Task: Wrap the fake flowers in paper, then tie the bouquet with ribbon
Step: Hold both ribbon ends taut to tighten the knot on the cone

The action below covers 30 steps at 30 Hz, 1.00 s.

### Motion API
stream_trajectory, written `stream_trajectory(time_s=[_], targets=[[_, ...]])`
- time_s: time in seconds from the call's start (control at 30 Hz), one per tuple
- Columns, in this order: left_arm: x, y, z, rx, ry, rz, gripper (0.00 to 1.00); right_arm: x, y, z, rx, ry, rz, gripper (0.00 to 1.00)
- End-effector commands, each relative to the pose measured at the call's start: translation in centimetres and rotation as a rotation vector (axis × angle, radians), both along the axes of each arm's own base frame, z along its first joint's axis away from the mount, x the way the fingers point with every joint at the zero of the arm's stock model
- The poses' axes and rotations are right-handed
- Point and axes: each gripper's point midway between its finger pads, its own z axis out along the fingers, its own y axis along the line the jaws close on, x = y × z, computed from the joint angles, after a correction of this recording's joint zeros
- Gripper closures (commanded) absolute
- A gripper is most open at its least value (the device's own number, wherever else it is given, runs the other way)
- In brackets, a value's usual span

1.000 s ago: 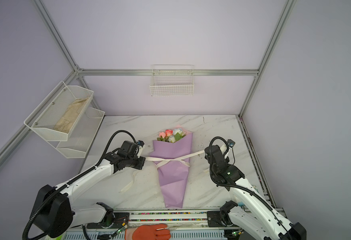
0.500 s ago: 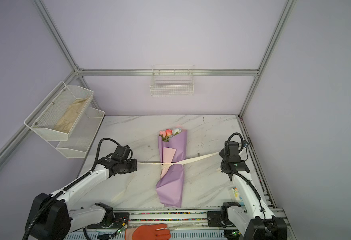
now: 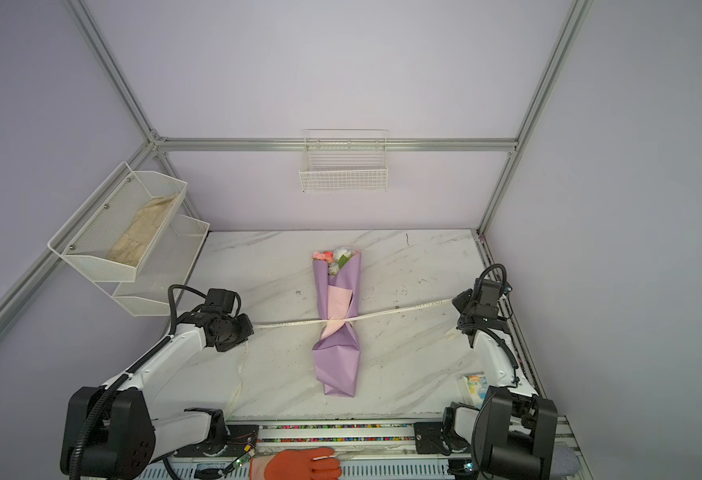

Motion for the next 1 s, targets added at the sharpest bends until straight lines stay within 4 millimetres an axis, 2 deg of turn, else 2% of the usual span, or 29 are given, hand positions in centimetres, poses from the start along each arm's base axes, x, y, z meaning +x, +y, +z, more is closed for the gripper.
stream_trajectory(time_s=[0.0,0.23,0.33,0.47,0.6,0.73,0.8,0.87,0.97], targets=[[-1.1,2.6,-1.7,0.026,0.034,0.104,1.00,1.3,-3.8,3.9,-0.076,-0.113,-0.112,1.00],[-1.6,5.0,-2.6,0.010,0.063,0.204,1.00,1.5,-7.0,4.2,-0.168,-0.077,-0.211,1.00],[-1.8,5.9,-2.9,-0.005,0.060,0.250,1.00,1.4,-7.8,4.0,-0.195,-0.054,-0.242,1.00],[-2.5,7.0,-3.2,0.003,0.080,0.302,1.00,0.6,-9.5,4.4,-0.259,-0.017,-0.313,1.00],[-2.6,7.8,-3.6,-0.013,0.079,0.340,1.00,0.2,-10.8,4.5,-0.288,0.009,-0.344,1.00],[-2.8,8.4,-3.5,-0.007,0.084,0.359,1.00,0.2,-11.3,4.8,-0.325,0.027,-0.351,1.00],[-2.0,7.8,-3.1,-0.036,0.044,0.307,1.00,0.8,-10.8,5.3,-0.324,0.012,-0.295,1.00],[-0.9,6.8,-2.6,-0.073,0.009,0.256,1.00,2.9,-8.6,5.7,-0.294,-0.036,-0.132,1.00],[0.4,4.9,-1.5,-0.116,-0.044,0.160,1.00,4.4,-5.9,4.9,-0.217,-0.042,0.005,1.00]])
